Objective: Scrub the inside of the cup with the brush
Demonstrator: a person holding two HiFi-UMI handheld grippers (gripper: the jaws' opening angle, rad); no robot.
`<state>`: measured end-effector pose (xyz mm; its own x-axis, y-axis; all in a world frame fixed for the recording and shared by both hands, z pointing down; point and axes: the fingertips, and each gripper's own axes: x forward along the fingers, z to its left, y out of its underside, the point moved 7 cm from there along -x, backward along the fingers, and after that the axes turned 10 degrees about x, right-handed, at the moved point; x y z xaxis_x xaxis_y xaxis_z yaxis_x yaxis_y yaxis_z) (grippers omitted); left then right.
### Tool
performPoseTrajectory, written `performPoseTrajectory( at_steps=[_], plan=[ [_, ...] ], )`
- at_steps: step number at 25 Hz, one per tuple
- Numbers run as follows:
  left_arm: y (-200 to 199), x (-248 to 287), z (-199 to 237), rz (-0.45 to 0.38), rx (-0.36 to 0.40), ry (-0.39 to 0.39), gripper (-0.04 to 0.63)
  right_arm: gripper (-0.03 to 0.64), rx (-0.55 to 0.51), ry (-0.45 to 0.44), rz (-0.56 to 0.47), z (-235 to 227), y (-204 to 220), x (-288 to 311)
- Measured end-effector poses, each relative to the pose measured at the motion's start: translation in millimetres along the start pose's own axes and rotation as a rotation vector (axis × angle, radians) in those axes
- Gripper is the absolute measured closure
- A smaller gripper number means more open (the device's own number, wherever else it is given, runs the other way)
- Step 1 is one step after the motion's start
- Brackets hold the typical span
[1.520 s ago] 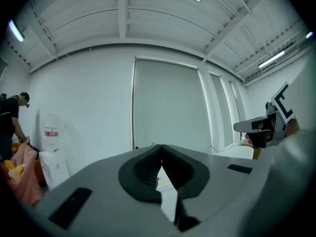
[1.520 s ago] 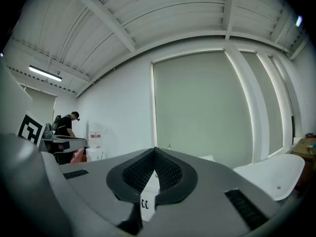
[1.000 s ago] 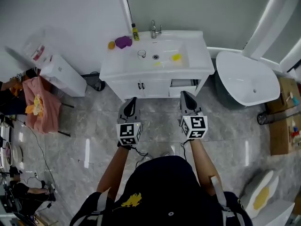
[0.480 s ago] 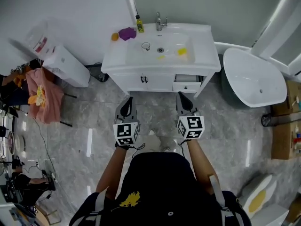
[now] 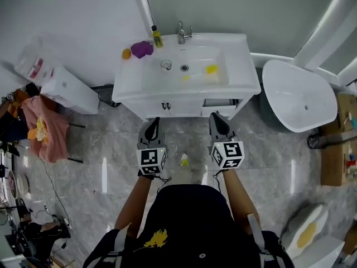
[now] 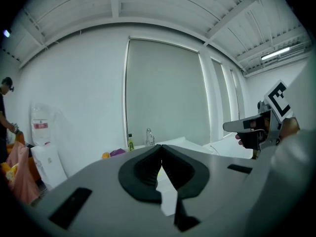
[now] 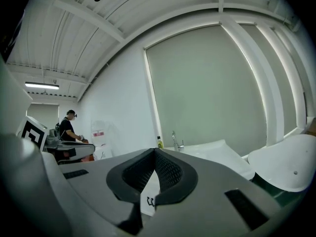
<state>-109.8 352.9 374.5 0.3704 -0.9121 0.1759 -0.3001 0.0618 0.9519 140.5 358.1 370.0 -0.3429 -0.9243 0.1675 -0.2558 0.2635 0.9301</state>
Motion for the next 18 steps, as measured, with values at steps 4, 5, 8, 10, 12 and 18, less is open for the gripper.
performPoseTrajectory(
  at_steps=[4, 5, 8, 10, 12, 18],
  plan=[
    [-0.9, 44.4, 33.3, -0.018, 0.007, -0.005, 0.577, 0.591, 0.005, 0.027, -0.001, -10.9, -10.8, 49.9],
    [1.1, 53.8, 41.5, -0.019, 0.0, -0.008, 0.577, 0.591, 0.008, 0.034, 0.006, -13.2, -11.2, 62.1],
    [9.3, 82.3, 67.7, -0.029, -0.031, -0.012, 0.577, 0.591, -0.008, 0.042, 0.028, -14.5, -14.2, 102.0],
    [15.2, 99.6, 86.1, -0.036, -0.046, -0.012, 0.577, 0.591, -0.036, 0.04, 0.036, -10.5, -18.7, 126.3],
    [21.7, 112.9, 101.3, -0.037, -0.06, -0.018, 0.577, 0.591, -0.056, 0.037, 0.043, -5.7, -23.3, 143.9],
    [35.0, 148.0, 117.8, -0.018, -0.091, -0.011, 0.577, 0.591, -0.068, 0.041, 0.086, -14.0, -24.2, 175.4]
  ],
)
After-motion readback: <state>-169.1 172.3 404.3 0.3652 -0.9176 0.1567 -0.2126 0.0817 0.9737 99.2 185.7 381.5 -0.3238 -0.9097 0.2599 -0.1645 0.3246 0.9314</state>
